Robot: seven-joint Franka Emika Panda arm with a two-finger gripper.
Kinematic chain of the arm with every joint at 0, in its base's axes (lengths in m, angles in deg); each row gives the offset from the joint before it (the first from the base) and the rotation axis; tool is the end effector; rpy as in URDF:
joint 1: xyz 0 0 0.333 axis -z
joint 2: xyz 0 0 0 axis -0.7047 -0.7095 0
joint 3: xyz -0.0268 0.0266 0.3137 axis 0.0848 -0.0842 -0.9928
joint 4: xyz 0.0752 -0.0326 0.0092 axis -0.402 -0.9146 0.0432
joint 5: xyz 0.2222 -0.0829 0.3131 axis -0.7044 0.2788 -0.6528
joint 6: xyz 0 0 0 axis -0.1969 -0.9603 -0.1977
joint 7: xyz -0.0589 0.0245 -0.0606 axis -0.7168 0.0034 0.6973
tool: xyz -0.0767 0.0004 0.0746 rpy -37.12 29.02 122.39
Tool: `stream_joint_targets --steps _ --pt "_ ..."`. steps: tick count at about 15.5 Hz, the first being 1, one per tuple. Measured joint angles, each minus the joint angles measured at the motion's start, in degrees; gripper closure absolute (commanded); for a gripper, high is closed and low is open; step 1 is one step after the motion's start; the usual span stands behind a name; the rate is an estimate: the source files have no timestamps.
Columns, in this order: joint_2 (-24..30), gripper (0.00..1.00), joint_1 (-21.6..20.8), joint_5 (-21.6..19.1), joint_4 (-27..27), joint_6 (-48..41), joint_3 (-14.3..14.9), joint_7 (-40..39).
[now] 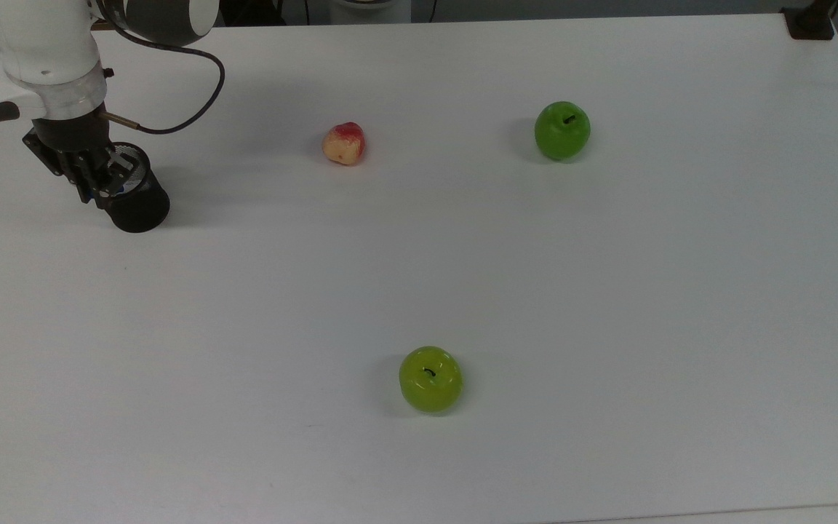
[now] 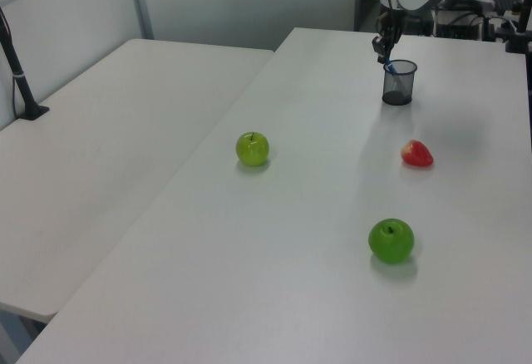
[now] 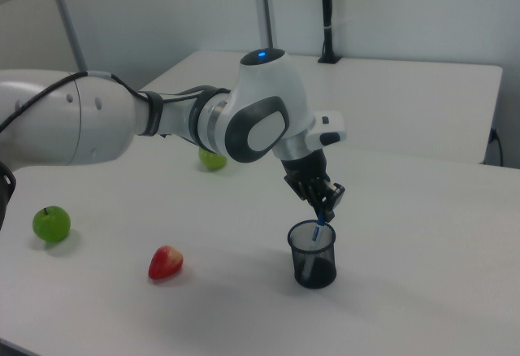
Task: Take marker pen
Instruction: 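Close the gripper on the blue-capped white marker, then lift the marker straight up out of the pen cup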
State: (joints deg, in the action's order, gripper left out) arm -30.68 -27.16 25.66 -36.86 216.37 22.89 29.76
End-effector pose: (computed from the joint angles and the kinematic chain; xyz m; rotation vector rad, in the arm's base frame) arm 0.6545 -0.2304 0.4086 2.9486 -0.3491 0.3001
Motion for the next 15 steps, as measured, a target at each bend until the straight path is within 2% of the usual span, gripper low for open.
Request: stream_joint_targets --steps 7,15 --pt "1.2 1.0 0.1 0.0 1.0 0.0 0.0 0.0" --pt "8.5 1.0 0.1 -1.8 1.5 0.0 0.0 0.0"
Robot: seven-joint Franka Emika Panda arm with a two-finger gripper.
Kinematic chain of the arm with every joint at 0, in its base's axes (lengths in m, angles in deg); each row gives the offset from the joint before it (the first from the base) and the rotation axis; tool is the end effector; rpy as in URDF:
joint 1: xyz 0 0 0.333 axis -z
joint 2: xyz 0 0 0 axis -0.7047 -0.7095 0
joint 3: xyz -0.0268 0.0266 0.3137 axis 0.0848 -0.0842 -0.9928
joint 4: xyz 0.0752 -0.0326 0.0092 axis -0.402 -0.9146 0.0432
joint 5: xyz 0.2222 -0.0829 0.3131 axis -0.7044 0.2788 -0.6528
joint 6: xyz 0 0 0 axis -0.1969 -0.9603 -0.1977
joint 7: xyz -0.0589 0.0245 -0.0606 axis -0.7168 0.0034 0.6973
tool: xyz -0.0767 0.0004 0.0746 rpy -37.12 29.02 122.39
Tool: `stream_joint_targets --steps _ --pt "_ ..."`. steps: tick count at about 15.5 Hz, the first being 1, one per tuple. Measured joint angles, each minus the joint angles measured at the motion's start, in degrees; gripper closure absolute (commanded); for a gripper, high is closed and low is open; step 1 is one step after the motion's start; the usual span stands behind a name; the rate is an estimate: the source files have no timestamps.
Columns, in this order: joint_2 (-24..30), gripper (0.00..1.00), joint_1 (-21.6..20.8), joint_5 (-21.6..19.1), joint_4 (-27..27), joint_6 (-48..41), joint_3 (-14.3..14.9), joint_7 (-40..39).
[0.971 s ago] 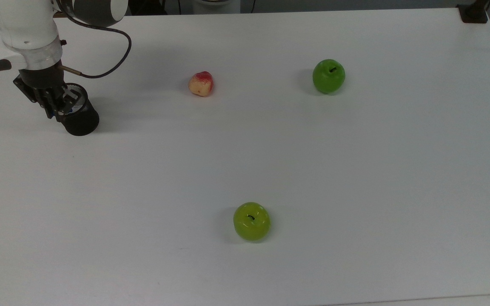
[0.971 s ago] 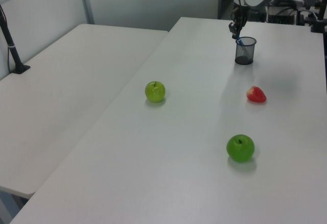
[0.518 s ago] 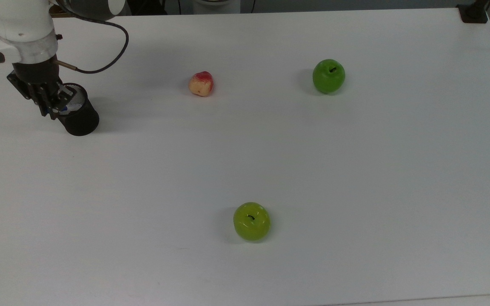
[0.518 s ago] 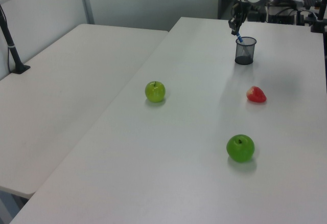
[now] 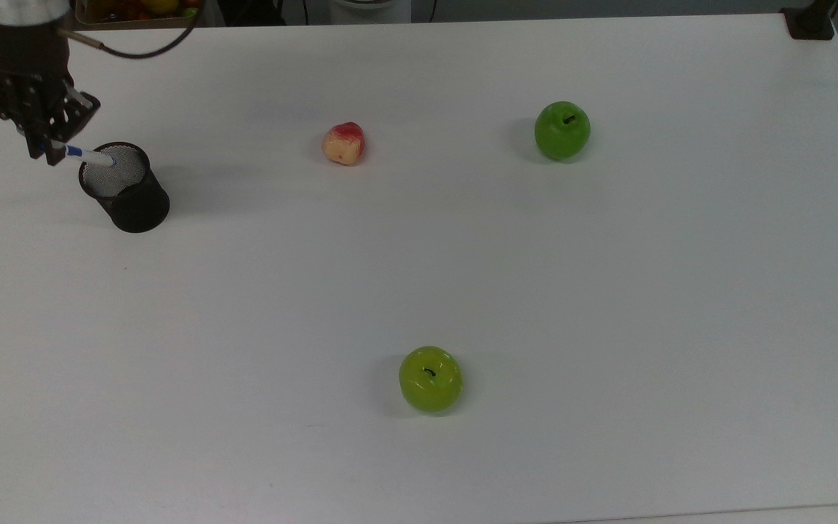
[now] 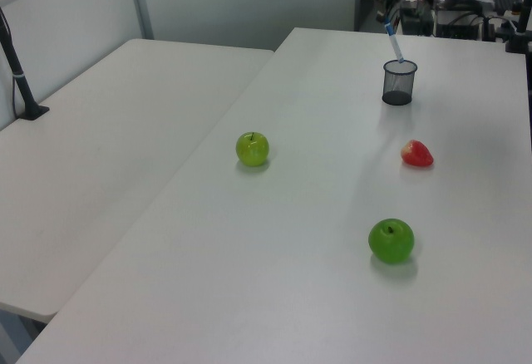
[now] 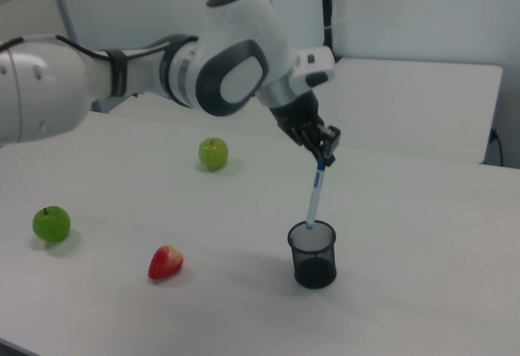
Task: Take marker pen
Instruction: 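Lift the marker straight up out of the pen cup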
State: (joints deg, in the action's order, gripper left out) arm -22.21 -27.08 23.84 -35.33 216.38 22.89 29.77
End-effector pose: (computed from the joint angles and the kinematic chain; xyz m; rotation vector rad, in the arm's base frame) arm 0.6391 -0.2255 0.5235 2.9005 -0.3828 0.5603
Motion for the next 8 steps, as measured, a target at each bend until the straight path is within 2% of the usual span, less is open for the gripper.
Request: stream_joint_targets --steps 4,8 --pt "2.8 1.0 0.0 -0.6 0.0 0.0 0.0 0.0" --pt "3.0 1.0 -0.2 -0.9 -0.3 0.0 -0.3 0.2"
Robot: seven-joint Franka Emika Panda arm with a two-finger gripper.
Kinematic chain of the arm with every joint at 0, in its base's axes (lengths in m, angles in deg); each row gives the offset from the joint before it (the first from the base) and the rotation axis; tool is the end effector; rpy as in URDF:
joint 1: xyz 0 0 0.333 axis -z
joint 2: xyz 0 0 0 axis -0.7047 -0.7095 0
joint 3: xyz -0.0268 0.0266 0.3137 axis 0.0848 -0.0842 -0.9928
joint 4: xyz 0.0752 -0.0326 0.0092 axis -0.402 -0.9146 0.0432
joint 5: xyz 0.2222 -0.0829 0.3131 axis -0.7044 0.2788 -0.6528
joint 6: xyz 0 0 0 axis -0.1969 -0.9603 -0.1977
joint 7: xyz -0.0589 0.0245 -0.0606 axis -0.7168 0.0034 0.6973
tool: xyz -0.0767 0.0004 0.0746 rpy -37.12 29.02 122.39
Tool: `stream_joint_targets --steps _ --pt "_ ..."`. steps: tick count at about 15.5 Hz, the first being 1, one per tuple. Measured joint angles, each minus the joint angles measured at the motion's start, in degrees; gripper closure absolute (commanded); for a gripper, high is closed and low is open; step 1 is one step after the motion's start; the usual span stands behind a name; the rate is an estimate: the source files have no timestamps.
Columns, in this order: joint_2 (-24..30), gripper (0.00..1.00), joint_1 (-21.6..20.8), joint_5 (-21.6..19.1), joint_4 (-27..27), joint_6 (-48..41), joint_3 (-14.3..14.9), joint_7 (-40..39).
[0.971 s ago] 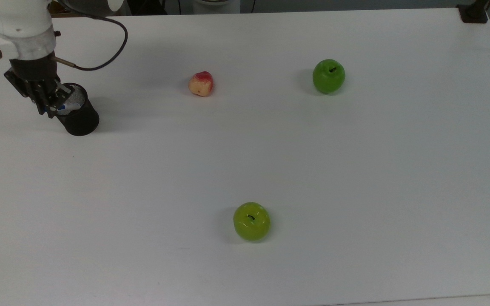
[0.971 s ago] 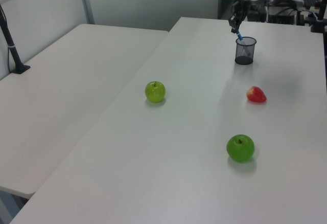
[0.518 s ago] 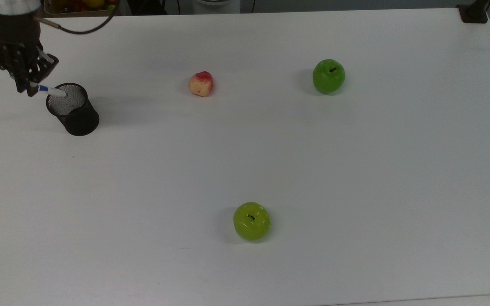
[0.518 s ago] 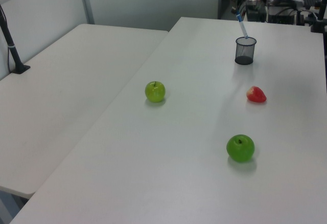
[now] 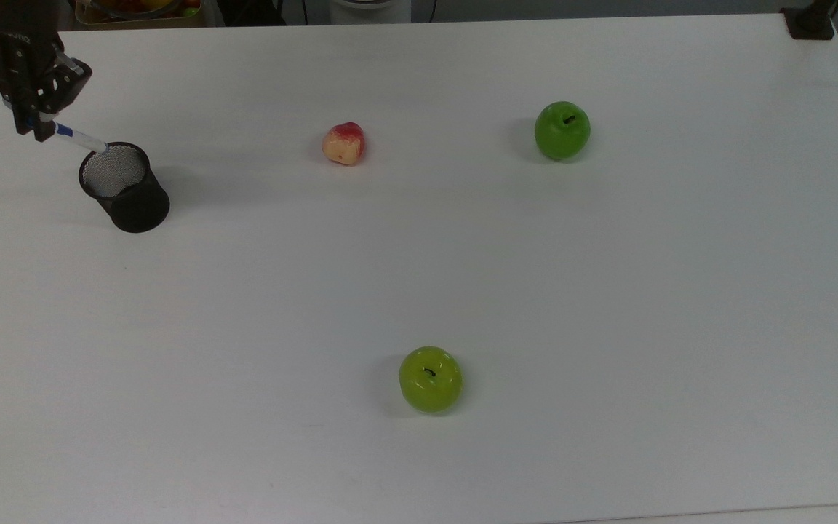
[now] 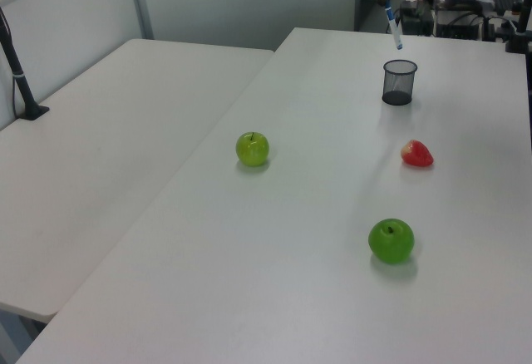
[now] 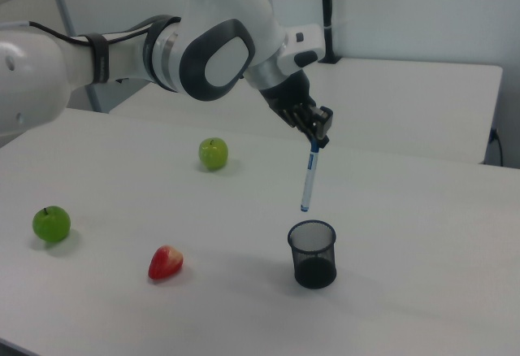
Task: Take marker pen
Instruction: 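Lift the marker straight up out of the pen cup, then carry the marker away from the cup toward the red apple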
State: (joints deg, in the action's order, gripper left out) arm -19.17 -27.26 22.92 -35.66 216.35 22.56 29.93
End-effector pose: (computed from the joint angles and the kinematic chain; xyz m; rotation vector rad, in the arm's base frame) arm 0.6302 -0.2164 0.5561 2.8945 -0.3879 0.6352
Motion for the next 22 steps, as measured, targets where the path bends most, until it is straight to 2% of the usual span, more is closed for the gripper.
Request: stream_joint_targets --steps 3,9,17,22 --pt "-0.1 1.0 -1.9 -0.7 -0.5 0.0 -0.7 1.2" --pt "-0.2 1.0 -10.0 -1.0 -1.0 -0.6 -1.3 8.3" --pt "0.0 1.0 -21.2 -1.0 -1.0 -12.8 -1.5 11.3" --pt "-0.7 1.0 -23.3 -2.9 -1.5 -18.9 -3.6 11.4"
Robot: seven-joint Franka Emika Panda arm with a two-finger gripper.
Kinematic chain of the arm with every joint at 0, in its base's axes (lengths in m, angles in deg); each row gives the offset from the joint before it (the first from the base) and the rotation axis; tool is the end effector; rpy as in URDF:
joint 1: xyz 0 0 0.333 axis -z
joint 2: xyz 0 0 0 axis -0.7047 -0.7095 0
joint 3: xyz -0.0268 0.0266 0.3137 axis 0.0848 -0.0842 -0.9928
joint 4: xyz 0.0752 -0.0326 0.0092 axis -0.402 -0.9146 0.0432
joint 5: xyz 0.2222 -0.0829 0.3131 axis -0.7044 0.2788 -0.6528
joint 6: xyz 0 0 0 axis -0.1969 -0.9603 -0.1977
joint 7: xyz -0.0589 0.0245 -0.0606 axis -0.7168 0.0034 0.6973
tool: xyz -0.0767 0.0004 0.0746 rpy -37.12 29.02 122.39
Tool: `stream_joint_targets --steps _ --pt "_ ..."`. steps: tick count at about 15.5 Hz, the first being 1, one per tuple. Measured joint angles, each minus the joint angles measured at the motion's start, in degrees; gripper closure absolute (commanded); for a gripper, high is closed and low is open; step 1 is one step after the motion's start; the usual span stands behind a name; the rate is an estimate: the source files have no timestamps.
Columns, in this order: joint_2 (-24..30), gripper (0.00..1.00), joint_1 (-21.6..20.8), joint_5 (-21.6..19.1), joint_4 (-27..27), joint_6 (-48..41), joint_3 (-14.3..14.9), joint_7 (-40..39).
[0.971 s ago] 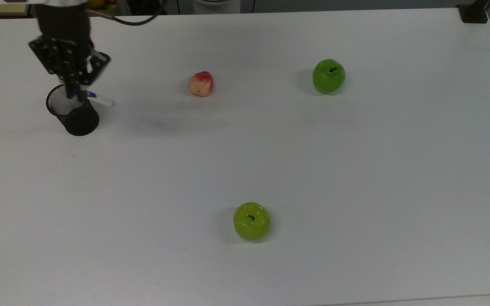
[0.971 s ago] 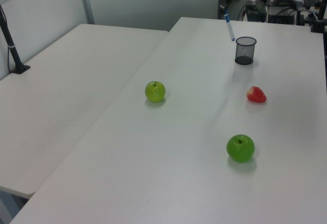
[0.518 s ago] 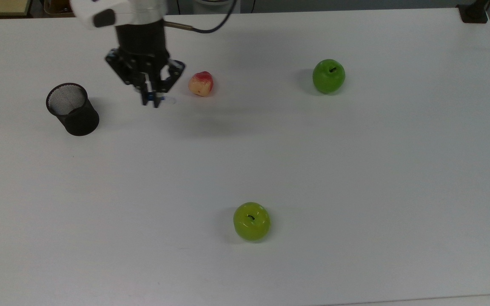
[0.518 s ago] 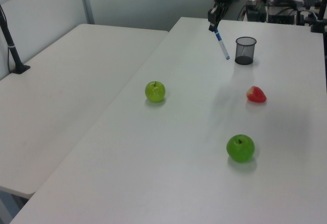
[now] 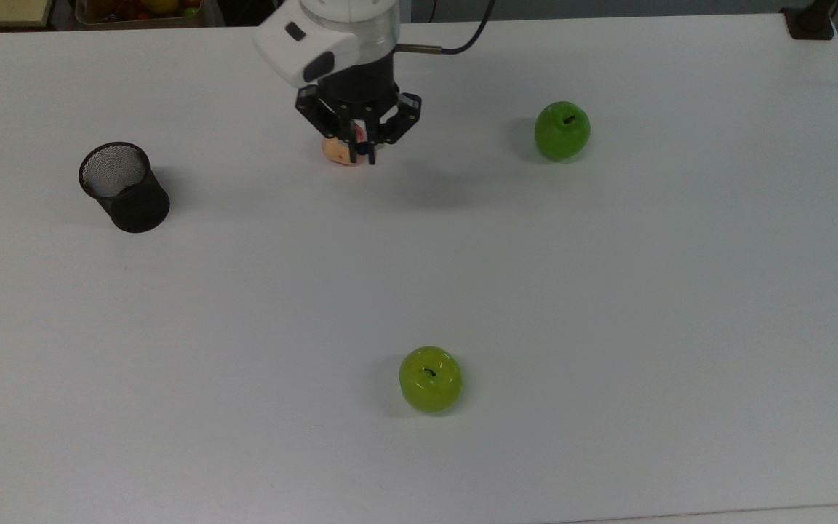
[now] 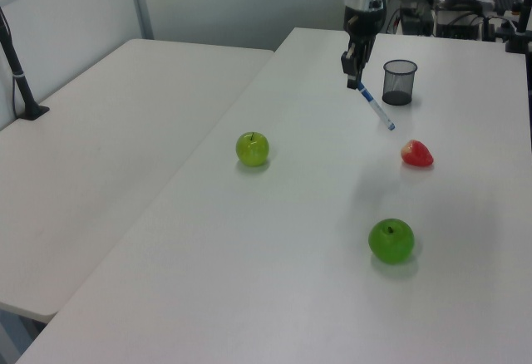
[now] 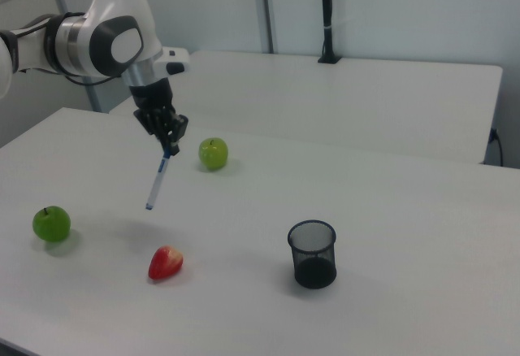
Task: Take marker pen
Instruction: 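Carry the marker away from the cup toward the red apple, then lower the marker onto the table beside the red apple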
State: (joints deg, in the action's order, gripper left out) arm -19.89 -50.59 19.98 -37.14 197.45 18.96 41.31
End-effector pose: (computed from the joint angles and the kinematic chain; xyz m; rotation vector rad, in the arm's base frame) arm 0.6341 0.0854 0.4978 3.1339 -0.0400 0.1284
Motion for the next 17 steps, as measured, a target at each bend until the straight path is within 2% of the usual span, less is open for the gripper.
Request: stream_joint_targets --steps 6,11,15,17 --pt "-4.6 1.0 -0.7 -1.4 -1.1 -1.3 -3.5 0.1" --pt "-9.9 0.99 -1.3 -1.4 -0.9 -1.3 -3.8 0.1" --pt "-10.5 0.97 -1.3 -1.4 -0.7 -1.3 -3.8 0.1" --pt "-10.6 0.91 -1.3 -1.4 -0.7 -1.3 -3.8 0.1"
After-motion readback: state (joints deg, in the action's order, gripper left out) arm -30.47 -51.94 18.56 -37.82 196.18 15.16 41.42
